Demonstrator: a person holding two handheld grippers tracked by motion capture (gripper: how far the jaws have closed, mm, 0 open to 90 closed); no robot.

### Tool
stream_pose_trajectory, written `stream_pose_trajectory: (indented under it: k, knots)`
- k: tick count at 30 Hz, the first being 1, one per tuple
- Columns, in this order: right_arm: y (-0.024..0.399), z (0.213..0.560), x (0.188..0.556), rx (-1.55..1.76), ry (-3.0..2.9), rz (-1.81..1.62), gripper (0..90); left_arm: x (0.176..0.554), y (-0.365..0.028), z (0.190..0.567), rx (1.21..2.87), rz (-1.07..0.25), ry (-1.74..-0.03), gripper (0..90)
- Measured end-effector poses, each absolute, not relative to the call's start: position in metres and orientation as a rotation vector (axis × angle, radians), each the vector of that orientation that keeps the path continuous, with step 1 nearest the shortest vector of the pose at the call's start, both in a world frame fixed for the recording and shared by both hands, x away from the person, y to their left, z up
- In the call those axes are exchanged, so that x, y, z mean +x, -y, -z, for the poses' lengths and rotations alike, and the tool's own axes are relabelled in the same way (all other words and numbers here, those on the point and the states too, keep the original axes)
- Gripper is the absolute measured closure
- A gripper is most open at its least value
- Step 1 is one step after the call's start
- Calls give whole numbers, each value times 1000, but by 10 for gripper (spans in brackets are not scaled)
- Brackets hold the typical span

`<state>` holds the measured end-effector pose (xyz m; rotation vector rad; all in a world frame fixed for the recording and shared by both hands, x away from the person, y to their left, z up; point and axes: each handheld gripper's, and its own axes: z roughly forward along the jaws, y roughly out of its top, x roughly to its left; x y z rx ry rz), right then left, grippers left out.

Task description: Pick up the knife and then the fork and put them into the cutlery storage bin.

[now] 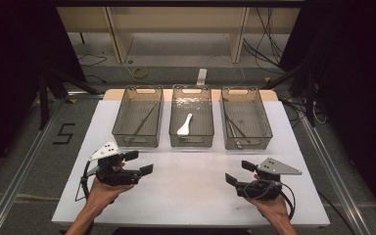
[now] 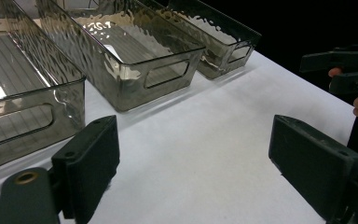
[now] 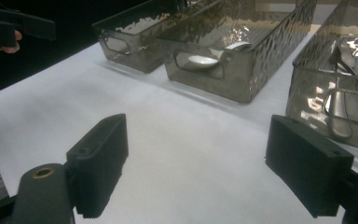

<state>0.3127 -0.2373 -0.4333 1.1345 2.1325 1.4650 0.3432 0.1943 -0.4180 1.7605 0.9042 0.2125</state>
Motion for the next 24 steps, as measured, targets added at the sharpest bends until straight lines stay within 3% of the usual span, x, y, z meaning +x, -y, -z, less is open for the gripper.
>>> stream_pose_trajectory:
  k: [24]
  knots:
    - [244,433,306,1155,-2101,-1437,176,338,-190,419,1778,-197,-879,157]
